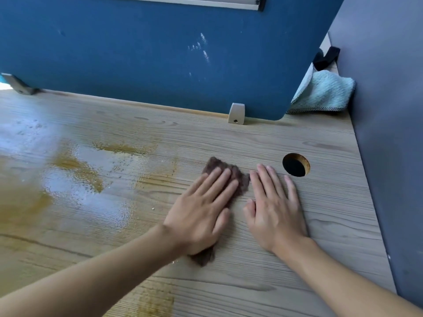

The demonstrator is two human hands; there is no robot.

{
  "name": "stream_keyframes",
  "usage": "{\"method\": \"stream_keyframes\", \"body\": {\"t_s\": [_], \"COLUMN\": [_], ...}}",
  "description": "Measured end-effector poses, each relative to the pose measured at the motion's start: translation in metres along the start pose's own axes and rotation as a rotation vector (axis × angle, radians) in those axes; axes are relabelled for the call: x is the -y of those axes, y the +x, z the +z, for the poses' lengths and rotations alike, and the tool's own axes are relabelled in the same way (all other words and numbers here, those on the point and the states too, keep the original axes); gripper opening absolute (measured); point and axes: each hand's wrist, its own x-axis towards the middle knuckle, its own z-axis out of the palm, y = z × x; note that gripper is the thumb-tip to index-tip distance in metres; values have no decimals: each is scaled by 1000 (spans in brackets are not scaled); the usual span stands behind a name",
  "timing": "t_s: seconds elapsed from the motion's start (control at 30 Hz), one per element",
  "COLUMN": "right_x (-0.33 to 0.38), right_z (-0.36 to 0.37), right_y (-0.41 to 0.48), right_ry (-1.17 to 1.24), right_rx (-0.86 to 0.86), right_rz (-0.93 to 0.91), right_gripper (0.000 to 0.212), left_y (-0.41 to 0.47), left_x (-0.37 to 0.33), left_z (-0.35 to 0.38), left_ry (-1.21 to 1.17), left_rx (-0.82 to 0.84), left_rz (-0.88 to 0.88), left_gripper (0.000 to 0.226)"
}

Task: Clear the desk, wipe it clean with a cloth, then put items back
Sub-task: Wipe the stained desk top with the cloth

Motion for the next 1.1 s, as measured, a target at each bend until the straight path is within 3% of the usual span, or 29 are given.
{"method": "stream_keyframes", "body": {"t_s": [0.07, 0.23, 0.3, 0.37, 0.5, 0.57, 0.63, 0.73, 0.77, 0.83, 0.9, 1.0, 1.07, 1.1], "right_x": [0, 9, 14, 18, 19, 20, 19, 19, 19, 19, 19, 20, 19, 19], "right_z": [0, -5, -4, 0, 2, 1, 2, 1, 1, 1, 1, 1, 1, 1], "right_y": [-2, -10, -25, -41, -41, -41, -41, -41, -41, -41, -41, -41, -40, -40], "right_ry": [0, 54, 73, 55, 19, 15, -1, -12, -15, -11, -2, -3, 1, 0], "right_rx": [10, -68, -101, -62, -30, -17, -4, -1, -2, -6, -20, -22, -28, -26], "right_rz": [1, 8, -24, -78, -72, -67, -72, -67, -67, -69, -66, -71, -71, -72], "right_gripper": [68, 59, 56, 59, 64, 64, 65, 65, 65, 65, 66, 65, 65, 65], "left_y": [-2, 60, 63, 41, -30, -33, -5, 41, 44, 27, -15, -57, -45, -31], "left_x": [10, 45, 42, 30, -1, 10, 26, 43, 40, 26, 5, 2, 22, 32], "left_z": [1, -7, -5, -4, 2, 2, -1, -7, -6, -4, 1, 1, -1, -2], "left_ry": [-32, -20, -31, -4, 6, 15, 32, 19, 6, 27, 45, 17, 30, 36], "left_rx": [21, -41, -37, -33, 2, 54, 16, -10, -14, -31, -63, 41, 72, 50], "left_rz": [49, -410, -433, -329, 77, 162, 35, -383, -424, -337, -139, 169, 210, 132], "left_gripper": [64, 70, 69, 68, 66, 65, 66, 68, 68, 67, 66, 66, 66, 66]}}
